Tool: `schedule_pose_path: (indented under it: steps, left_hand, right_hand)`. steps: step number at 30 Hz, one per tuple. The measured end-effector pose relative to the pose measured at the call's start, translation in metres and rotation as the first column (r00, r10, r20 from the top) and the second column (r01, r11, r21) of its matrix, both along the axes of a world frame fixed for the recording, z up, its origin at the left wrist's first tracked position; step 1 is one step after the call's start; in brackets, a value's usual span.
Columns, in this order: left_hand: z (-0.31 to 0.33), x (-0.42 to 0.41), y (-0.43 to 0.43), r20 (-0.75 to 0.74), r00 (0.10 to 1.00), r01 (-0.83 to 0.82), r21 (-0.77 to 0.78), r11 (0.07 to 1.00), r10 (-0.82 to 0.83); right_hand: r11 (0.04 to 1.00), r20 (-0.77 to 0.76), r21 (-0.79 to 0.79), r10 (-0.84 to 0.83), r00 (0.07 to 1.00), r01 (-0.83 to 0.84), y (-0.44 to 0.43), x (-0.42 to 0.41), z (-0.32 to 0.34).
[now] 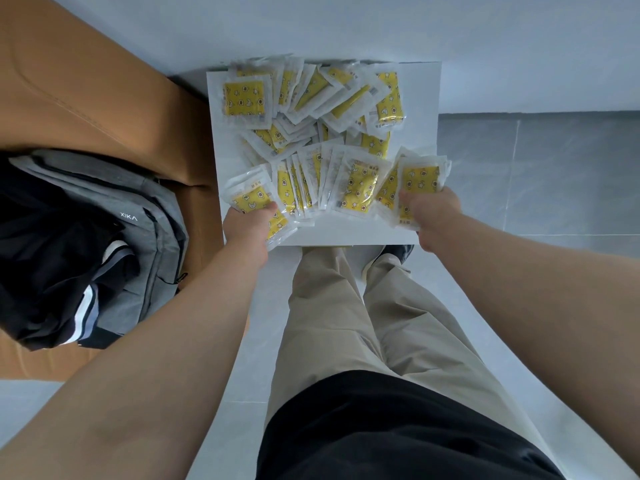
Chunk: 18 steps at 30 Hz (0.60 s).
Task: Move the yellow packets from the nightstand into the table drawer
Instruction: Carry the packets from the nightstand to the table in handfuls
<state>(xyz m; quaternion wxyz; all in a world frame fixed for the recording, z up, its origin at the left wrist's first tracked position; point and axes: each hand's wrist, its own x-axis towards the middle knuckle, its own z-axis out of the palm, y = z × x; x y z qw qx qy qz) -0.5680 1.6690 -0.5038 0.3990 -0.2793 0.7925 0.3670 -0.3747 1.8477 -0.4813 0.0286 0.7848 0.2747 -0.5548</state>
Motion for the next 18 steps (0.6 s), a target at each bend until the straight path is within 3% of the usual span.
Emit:
schedule_pose_path:
  steps: [18]
  left_hand:
    - [0.117,0.012,0.027,-0.095,0.993,0.088,0.173,0.981,-0.073]
  right_hand:
    - [0.998,-0.270,0.054,-0.004,0.963,0.019,0.010,0.014,0.116]
